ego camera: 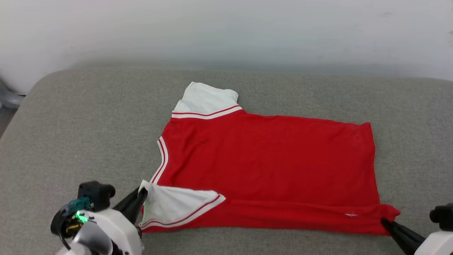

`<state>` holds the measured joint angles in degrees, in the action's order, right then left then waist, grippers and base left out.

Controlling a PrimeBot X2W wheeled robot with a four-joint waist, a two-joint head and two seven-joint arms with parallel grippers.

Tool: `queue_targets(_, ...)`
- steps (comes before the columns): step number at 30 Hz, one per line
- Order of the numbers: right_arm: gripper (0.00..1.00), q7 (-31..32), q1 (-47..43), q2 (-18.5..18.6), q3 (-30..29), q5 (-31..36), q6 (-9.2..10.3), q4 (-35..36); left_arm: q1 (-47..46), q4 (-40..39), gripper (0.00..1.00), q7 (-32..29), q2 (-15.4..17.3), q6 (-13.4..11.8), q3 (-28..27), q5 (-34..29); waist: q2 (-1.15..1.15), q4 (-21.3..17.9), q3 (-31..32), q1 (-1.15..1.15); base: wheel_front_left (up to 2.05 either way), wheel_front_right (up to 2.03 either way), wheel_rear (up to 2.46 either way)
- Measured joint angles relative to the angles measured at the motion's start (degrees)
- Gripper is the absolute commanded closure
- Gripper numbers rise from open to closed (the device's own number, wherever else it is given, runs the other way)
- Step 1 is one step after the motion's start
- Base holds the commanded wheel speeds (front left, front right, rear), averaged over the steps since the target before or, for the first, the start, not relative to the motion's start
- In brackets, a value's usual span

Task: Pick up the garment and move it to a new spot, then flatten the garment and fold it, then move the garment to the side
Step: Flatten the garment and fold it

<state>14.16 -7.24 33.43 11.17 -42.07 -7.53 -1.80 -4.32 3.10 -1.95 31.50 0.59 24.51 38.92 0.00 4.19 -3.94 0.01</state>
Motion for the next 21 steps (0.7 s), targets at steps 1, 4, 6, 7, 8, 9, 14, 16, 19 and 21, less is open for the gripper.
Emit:
queue_targets(1, 1.0, 0.0, 0.5, -0.2, -0.3, 0.0, 0.0, 0.0, -1.9, 0.9, 1.0, -0.4, 0.2, 0.5, 0.2, -0.3, 0.0, -0.1, -0.6, 0.0, 0.0, 0.0, 0.0)
queue_targets(4, 1.0, 0.6, 2.7, -0.3, -0.6, 0.0, 0.0, 0.0, -6.9, 3.7, 1.0, -1.1, 0.0, 2.0, 0.3, -0.5, 0.0, -0.6, -2.3, 0.0, 0.0, 0.0, 0.0)
queue_targets(6, 1.0, 1.1, 4.8, -0.4, -0.4, 0.0, 0.0, -0.2, -9.9, 5.9, 1.0, -1.4, 0.1, 2.9, 0.7, -1.0, 0.0, -1.1, -3.5, 0.0, 0.0, 0.0, 0.0)
queue_targets(7, 1.0, 1.3, 5.8, -0.5, -0.4, -0.1, 0.0, -0.5, -11.2, 7.0, 1.0, -1.5, -0.1, 3.3, 0.7, -0.9, 0.0, -1.3, -4.1, 0.0, 0.0, 0.0, 0.0)
queue_targets(8, 1.0, 1.5, 6.8, -0.7, -0.4, -0.3, 0.0, -0.9, -12.6, 8.1, 1.0, -1.5, -0.4, 3.6, 0.8, -0.8, 0.0, -1.5, -4.8, 0.0, 0.0, 0.0, 0.0)
queue_targets(9, 1.0, 1.6, 7.9, -0.9, -0.3, -0.3, 0.0, -1.5, -14.0, 9.5, 1.0, -1.7, -0.6, 4.0, 1.2, -1.0, 0.0, -1.7, -5.5, 0.0, 0.0, 0.0, 0.0)
queue_targets(14, 1.0, 2.6, 13.6, -1.3, 1.0, -0.4, 0.0, -5.1, -19.5, 16.6, 1.0, -1.4, -1.2, 5.5, 3.2, -2.3, 0.0, -2.4, -8.6, 0.0, 0.0, 0.0, 0.0)
queue_targets(16, 1.0, 2.6, 15.5, -1.4, 2.0, -0.2, 0.0, -6.6, -21.3, 19.7, 1.0, -1.2, -2.2, 6.0, 4.0, -1.6, 0.0, -2.5, -9.8, 0.01, 0.0, 0.0, 0.0)
queue_targets(19, 1.0, 2.8, 18.0, -1.9, 3.4, 0.2, 0.0, -9.4, -23.4, 24.5, 1.0, -0.8, -3.1, 6.3, 5.8, -1.8, 0.0, -2.5, -11.3, 0.01, 0.0, 0.0, 0.0)
queue_targets(21, 1.0, 3.2, 19.3, -2.1, 4.2, 0.3, 0.0, -11.5, -24.3, 27.4, 1.0, 0.1, -3.9, 6.5, 6.6, -1.2, 0.0, -2.4, -12.1, 0.0, 0.0, 0.0, 0.0)
